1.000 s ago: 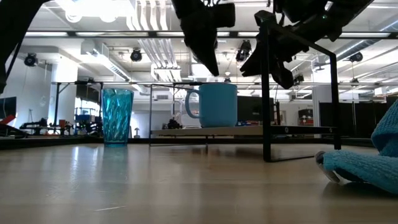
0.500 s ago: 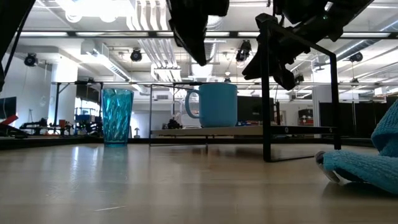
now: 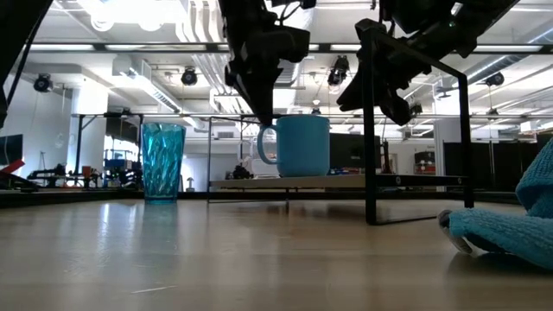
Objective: Stack small to large cups/mugs on shelf
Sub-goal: Put the blue mug on the shelf, then put the blue cup on the shelf
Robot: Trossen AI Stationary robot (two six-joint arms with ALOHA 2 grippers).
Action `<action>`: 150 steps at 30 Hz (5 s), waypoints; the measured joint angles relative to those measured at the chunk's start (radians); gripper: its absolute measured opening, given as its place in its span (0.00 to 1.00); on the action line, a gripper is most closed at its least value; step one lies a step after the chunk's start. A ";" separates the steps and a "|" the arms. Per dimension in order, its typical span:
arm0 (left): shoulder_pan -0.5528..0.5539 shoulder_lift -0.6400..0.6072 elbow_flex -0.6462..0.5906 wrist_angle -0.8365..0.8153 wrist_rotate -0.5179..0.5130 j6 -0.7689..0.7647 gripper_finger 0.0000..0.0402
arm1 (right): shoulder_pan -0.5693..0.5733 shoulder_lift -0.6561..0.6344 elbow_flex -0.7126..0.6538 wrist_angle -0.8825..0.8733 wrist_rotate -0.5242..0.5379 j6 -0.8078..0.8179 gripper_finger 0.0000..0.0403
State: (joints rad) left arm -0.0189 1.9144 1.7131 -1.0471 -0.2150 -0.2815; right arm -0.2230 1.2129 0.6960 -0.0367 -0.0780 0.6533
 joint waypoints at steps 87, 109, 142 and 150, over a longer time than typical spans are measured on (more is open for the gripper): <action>0.501 -0.299 -0.036 -0.429 -0.072 -0.064 0.18 | 0.002 -0.014 0.000 -0.011 -0.132 0.042 0.13; 0.575 -0.298 -0.202 -0.359 0.023 -0.051 0.18 | 0.002 -0.014 0.000 -0.012 -0.132 0.043 0.13; 0.533 -0.309 -0.262 -0.286 0.082 -0.054 0.00 | 0.002 -0.014 0.000 -0.019 -0.133 0.042 0.13; 0.397 -0.354 -0.201 -0.308 0.199 -0.107 0.00 | 0.002 -0.014 0.000 -0.019 -0.133 0.042 0.13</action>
State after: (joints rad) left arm 0.3784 1.5602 1.5125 -1.3548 -0.0163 -0.3881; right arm -0.2211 1.1984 0.6959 -0.0559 -0.2107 0.6956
